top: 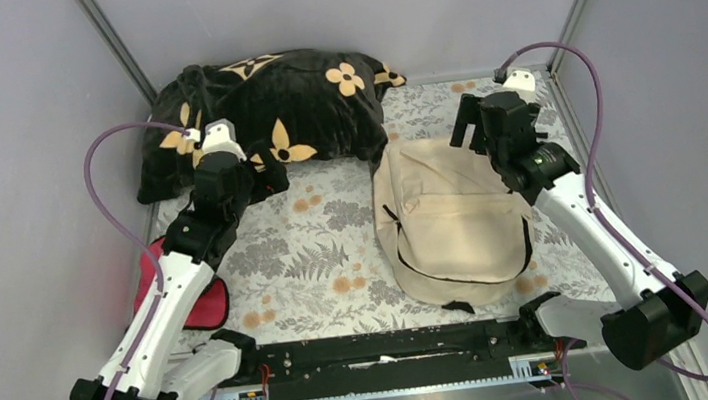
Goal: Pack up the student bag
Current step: Reset both arms
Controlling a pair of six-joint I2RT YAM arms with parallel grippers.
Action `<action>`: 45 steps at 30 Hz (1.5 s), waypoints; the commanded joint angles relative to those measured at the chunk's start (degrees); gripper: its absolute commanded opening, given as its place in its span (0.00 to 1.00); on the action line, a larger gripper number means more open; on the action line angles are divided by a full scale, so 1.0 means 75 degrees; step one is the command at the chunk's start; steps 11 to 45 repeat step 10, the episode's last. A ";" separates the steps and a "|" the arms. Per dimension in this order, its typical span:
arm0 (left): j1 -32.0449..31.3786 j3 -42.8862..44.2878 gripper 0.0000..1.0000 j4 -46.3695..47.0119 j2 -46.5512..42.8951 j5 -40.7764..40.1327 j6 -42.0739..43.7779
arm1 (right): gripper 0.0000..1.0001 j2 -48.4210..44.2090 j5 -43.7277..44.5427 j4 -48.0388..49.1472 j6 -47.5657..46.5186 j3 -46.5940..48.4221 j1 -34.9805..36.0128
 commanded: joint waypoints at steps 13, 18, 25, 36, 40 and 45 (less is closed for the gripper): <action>0.0025 -0.0341 0.99 -0.1165 0.0306 -0.2165 -0.1015 | 1.00 -0.0644 0.0057 0.0909 0.0819 -0.0841 -0.0042; 0.0025 -0.0341 0.99 -0.1165 0.0306 -0.2165 -0.1015 | 1.00 -0.0644 0.0057 0.0909 0.0819 -0.0841 -0.0042; 0.0025 -0.0341 0.99 -0.1165 0.0306 -0.2165 -0.1015 | 1.00 -0.0644 0.0057 0.0909 0.0819 -0.0841 -0.0042; 0.0025 -0.0341 0.99 -0.1165 0.0306 -0.2165 -0.1015 | 1.00 -0.0644 0.0057 0.0909 0.0819 -0.0841 -0.0042; 0.0025 -0.0341 0.99 -0.1165 0.0306 -0.2165 -0.1015 | 1.00 -0.0644 0.0057 0.0909 0.0819 -0.0841 -0.0042; 0.0025 -0.0341 0.99 -0.1165 0.0306 -0.2165 -0.1015 | 1.00 -0.0644 0.0057 0.0909 0.0819 -0.0841 -0.0042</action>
